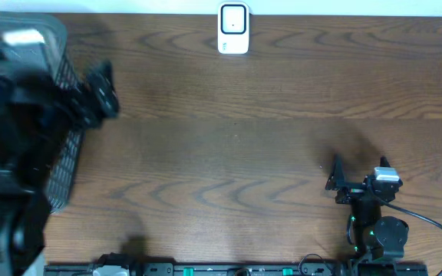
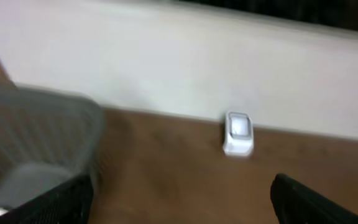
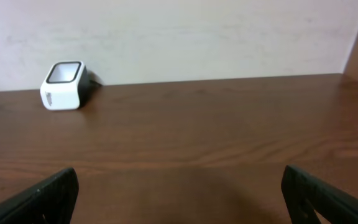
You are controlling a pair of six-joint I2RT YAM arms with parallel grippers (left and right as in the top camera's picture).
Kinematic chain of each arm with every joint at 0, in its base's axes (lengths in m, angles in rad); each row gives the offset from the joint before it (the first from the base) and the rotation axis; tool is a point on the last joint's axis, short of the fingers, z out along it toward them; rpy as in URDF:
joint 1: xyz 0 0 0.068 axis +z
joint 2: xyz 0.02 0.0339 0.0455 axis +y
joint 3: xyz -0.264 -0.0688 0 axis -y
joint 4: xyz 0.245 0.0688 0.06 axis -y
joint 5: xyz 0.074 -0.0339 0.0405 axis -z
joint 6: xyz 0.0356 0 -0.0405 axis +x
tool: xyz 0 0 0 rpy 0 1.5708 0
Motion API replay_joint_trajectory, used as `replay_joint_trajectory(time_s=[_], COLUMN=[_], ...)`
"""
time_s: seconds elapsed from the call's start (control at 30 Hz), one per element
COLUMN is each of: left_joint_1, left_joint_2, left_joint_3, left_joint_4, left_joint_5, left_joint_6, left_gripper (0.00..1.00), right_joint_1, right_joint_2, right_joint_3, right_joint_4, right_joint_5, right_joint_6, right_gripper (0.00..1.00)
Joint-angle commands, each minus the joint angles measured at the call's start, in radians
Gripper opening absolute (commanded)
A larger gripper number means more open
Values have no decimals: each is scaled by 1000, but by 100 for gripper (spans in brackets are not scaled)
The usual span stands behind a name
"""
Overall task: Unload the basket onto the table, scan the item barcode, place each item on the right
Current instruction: 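Reach the left gripper into the grey basket toward the Knorr jar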
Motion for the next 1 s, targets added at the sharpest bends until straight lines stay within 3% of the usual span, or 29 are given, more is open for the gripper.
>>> replay_joint_trajectory(time_s=[0.0, 0.13, 0.23, 0.33, 0.6, 0.8, 0.97], left_joint_1=[4, 27, 107, 225, 519, 563, 563], left_joint_2=[23, 38, 84, 153, 404, 571, 689], left_joint_3=[99, 100, 100, 100, 100, 100, 99], left_joint_4=[-17, -13, -46, -81, -121, -150, -219], left_joint_5=[-130, -386, -479, -453, -190, -126, -126], left_joint_6=[51, -63, -162, -232, -398, -442, -570], left_gripper=[92, 92, 92, 92, 92, 92, 92], right_joint_1=[7, 7, 7, 7, 7, 7, 7], right_joint_2=[-7, -7, -7, -7, -7, -7, -7], right_joint_3=[-1, -1, -1, -1, -1, -1, -1], right_joint_4=[-4, -4, -4, -4, -4, -4, -4], right_joint_5=[3, 3, 3, 3, 3, 3, 2], right_joint_6=[-12, -12, -12, -12, -12, -12, -12], right_gripper=[99, 99, 99, 99, 99, 99, 99])
